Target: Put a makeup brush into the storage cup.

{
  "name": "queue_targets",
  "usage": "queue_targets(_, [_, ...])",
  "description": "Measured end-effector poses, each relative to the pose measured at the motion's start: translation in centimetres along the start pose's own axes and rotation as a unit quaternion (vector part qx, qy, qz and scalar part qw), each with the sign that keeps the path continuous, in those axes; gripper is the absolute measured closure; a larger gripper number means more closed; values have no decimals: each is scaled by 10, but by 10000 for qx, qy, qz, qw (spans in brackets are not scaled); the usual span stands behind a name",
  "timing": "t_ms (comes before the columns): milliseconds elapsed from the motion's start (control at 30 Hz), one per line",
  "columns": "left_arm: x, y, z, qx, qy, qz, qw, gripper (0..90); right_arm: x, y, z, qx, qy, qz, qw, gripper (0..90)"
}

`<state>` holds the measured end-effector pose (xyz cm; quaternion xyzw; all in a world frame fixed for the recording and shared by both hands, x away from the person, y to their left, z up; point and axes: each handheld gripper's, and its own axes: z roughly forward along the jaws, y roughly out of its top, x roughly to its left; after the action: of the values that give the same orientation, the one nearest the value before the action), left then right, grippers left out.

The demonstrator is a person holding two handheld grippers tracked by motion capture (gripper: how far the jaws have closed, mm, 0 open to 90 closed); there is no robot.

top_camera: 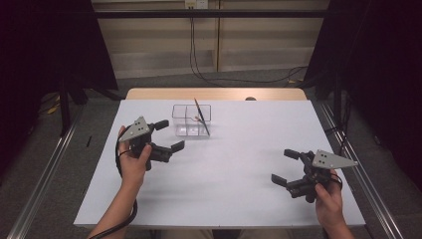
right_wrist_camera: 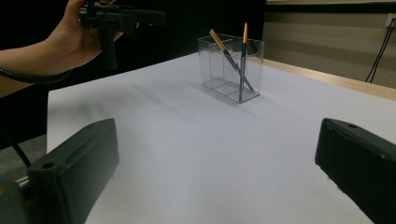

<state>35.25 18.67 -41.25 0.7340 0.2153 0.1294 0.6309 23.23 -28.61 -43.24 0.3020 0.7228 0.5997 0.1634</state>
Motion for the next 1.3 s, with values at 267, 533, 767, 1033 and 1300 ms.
queue_targets(267, [-4,0,-12,-56,-47,4,10000,0,1,0,1,2,6,-5,10000,0])
queue_targets(533, [-8,-2,-27,-73,-12,-9,10000,0,0,0,0,3,5,-2,10000,0])
queue_targets(767, [-11,-4,-41,-113,3,-1,9999,0,1,0,0,-6,0,-11,10000,0])
queue_targets(1033, [-14,-7,-54,-131,42,-29,9999,0,1,1,0,-8,13,-15,10000,0])
queue_targets(1300, [-16,-10,-61,-76,90,63,9999,0,1,1,-1,-9,6,-22,10000,0])
